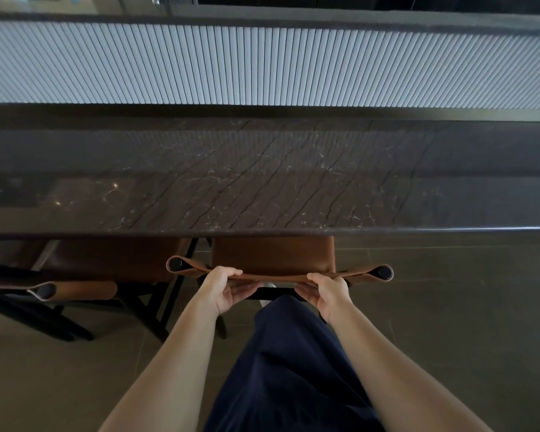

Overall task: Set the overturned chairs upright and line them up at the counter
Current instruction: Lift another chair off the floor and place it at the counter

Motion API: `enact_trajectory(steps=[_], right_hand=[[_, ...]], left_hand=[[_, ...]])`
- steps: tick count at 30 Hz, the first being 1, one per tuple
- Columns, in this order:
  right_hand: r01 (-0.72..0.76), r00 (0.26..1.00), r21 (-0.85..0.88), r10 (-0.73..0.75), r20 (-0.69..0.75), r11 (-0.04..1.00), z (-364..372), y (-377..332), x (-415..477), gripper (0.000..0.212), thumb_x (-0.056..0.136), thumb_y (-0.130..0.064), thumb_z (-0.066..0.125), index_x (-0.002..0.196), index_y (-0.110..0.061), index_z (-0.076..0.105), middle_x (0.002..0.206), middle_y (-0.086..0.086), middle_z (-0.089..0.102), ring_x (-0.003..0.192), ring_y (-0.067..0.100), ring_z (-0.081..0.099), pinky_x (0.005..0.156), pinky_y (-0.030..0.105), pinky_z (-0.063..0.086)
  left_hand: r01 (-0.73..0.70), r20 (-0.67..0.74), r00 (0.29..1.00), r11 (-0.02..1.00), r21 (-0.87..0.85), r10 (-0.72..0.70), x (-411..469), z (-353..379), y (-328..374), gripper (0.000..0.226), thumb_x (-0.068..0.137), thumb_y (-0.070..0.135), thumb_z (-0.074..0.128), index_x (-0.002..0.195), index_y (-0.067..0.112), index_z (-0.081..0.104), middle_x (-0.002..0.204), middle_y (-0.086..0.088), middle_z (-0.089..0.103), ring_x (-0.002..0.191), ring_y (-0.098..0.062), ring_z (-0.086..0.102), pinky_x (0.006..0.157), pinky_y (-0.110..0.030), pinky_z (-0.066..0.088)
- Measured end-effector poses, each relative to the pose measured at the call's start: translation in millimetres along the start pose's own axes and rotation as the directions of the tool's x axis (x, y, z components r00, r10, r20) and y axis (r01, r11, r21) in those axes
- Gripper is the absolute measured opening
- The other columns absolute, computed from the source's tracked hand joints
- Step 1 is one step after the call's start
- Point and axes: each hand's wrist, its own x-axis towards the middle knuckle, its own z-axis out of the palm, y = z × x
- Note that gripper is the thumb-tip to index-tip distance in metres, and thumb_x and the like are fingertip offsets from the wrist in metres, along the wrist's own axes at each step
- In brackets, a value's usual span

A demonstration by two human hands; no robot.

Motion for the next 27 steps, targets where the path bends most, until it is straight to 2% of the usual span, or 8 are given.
enact_trajectory(steps=[8,13,18,23,27], right_hand=[[-0.044,0.999,-0.147,0.042,-0.017,0.988,-3,-5,-2,0.014,0.095,-0.003,0.06,0.108,0.0,0.057,0.099,0.019,0.071,0.078,0.025,0.075,0.058,0.035,0.06],[-0.084,0.995,-0.107,0.078,-0.057,0.991,1,-7,-4,0.018,0.093,-0.002,0.062,0.11,-0.003,0.056,0.104,0.019,0.07,0.075,0.025,0.075,0.057,0.035,0.06],[-0.154,0.987,-0.135,0.159,0.024,0.979,-9,-14,-14,0.027,0.094,-0.014,0.065,0.12,-0.011,0.056,0.109,0.013,0.071,0.086,0.028,0.074,0.067,0.037,0.061],[-0.218,0.971,0.018,0.215,0.101,0.976,-35,-29,-22,0.026,0.089,-0.005,0.069,0.113,-0.001,0.062,0.099,0.018,0.075,0.083,0.029,0.075,0.061,0.033,0.06],[-0.214,0.971,-0.009,0.213,0.109,0.977,-46,-36,-27,0.026,0.088,-0.004,0.07,0.112,-0.001,0.063,0.099,0.015,0.075,0.085,0.027,0.075,0.061,0.031,0.06]], left_hand=[[0.005,-0.075,0.997,0.998,0.061,-0.001,-2,4,0,0.026,0.097,0.005,0.046,0.116,-0.009,0.055,0.095,-0.03,0.07,0.086,-0.038,0.072,0.066,-0.041,0.059],[0.0,-0.111,0.994,0.998,0.058,0.007,0,5,2,0.025,0.096,0.003,0.047,0.117,-0.009,0.055,0.092,-0.029,0.071,0.084,-0.038,0.072,0.065,-0.04,0.06],[-0.022,-0.171,0.985,0.999,0.045,0.03,-4,12,-3,0.029,0.096,0.005,0.049,0.122,-0.006,0.053,0.097,-0.029,0.07,0.085,-0.037,0.072,0.065,-0.04,0.059],[-0.058,-0.201,0.978,0.998,-0.013,0.055,-9,16,-5,0.032,0.099,0.009,0.048,0.129,-0.002,0.05,0.106,-0.03,0.065,0.093,-0.04,0.068,0.069,-0.043,0.056],[-0.087,-0.217,0.973,0.996,-0.012,0.082,-19,15,-7,0.034,0.099,0.016,0.053,0.129,0.003,0.051,0.104,-0.028,0.068,0.092,-0.037,0.069,0.07,-0.041,0.056]])
